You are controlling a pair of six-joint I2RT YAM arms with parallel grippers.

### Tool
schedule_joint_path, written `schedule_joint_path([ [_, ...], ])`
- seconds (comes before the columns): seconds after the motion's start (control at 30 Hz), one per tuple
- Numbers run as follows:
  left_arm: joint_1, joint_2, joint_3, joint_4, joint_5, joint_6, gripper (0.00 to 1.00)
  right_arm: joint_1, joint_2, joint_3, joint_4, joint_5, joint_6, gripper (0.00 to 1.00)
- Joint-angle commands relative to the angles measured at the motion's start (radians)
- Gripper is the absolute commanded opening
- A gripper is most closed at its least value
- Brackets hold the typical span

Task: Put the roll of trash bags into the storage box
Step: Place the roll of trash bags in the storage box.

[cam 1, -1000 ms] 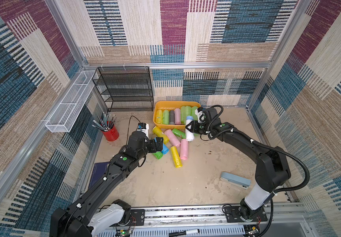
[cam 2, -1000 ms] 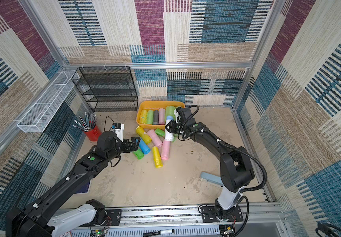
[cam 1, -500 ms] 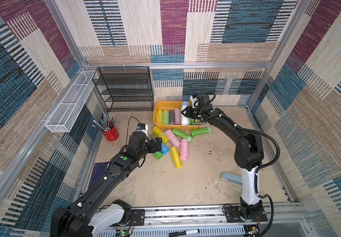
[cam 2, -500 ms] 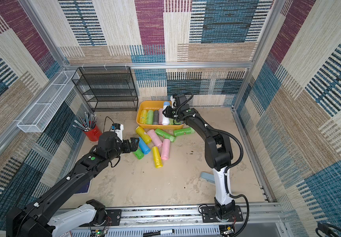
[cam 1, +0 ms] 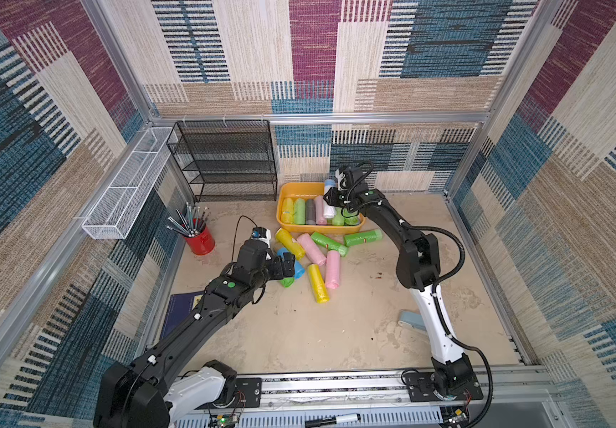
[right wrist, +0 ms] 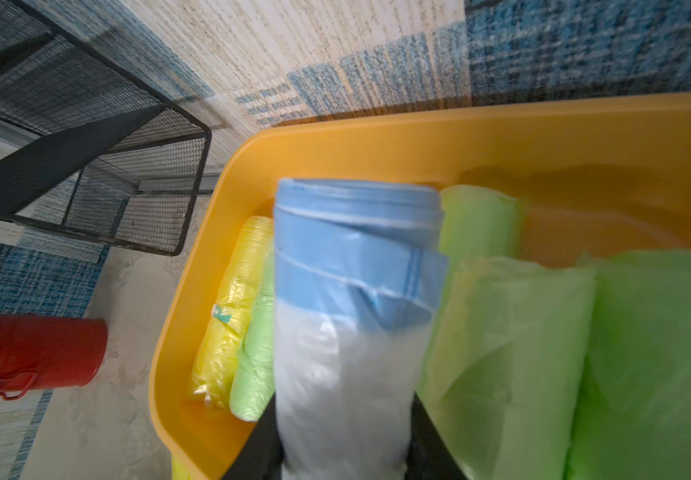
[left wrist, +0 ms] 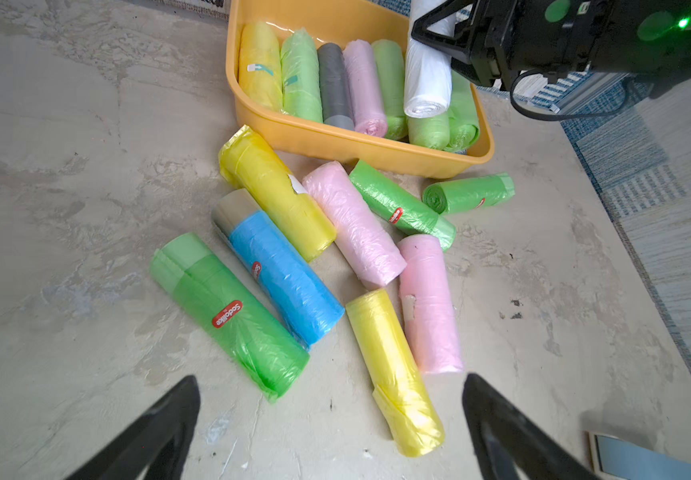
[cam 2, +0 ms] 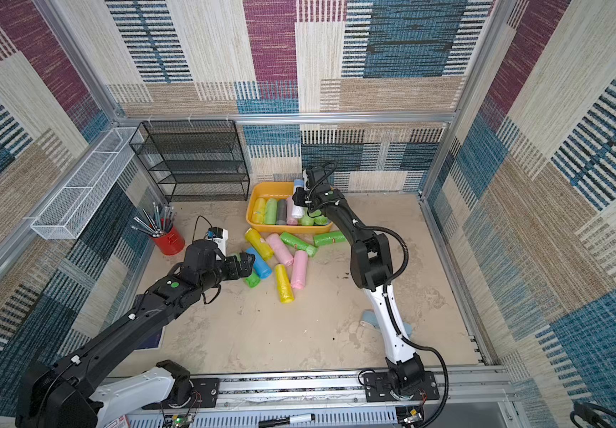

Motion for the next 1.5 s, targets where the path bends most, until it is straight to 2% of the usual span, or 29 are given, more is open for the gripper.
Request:
schedule_joint_path([
  [0.0, 0.0, 0.008, 0.017, -0.008, 0.016, -0.016, 0.99, 0.001, 0.019, 0.011, 0.014, 0.055, -0.025, 0.29],
  [0.07, 0.0, 0.005, 0.025, -0.024, 0.014, -0.016, 0.99, 0.002, 0.03, 0.01, 0.014, 0.065, -0.03, 0.37],
  [0.2, 0.0, -0.011, 0.024, -0.043, -0.017, -0.021, 0.99, 0.001, 0.048, 0.012, 0.008, 0.07, -0.044, 0.41],
  [0.3, 0.0, -0.023, 0.027, -0.055, -0.041, -0.028, 0.99, 0.001, 0.04, 0.012, 0.002, 0.076, -0.064, 0.51],
  [0.4, 0.0, -0.033, 0.043, -0.082, -0.052, -0.029, 0.99, 0.001, 0.018, 0.012, -0.003, 0.081, -0.076, 0.69],
  [0.47, 0.0, -0.045, 0.049, -0.105, -0.067, -0.041, 0.99, 0.001, -0.002, 0.011, -0.007, 0.076, -0.082, 0.77],
  [0.5, 0.0, -0.052, 0.047, -0.107, -0.072, -0.044, 0.99, 0.001, -0.011, 0.01, -0.009, 0.076, -0.084, 0.86],
  [0.63, 0.0, -0.088, 0.037, -0.129, -0.077, -0.046, 0.98, 0.002, -0.066, -0.007, -0.021, 0.079, -0.088, 0.99],
  [0.77, 0.0, -0.112, 0.05, -0.178, -0.076, -0.035, 0.98, 0.009, -0.184, -0.122, 0.007, 0.072, -0.086, 0.99],
  [0.9, -0.001, -0.141, 0.055, -0.201, -0.091, -0.019, 0.98, 0.019, -0.362, -0.35, 0.138, 0.053, -0.078, 0.99],
  [1.2, 0.0, -0.221, 0.019, -0.187, -0.068, -0.027, 0.98, 0.021, -0.654, -0.735, 0.312, -0.02, 0.007, 0.99],
  [1.47, 0.0, -0.232, -0.006, -0.163, -0.047, -0.025, 0.98, 0.021, -0.885, -1.061, 0.423, -0.032, 0.073, 0.99],
])
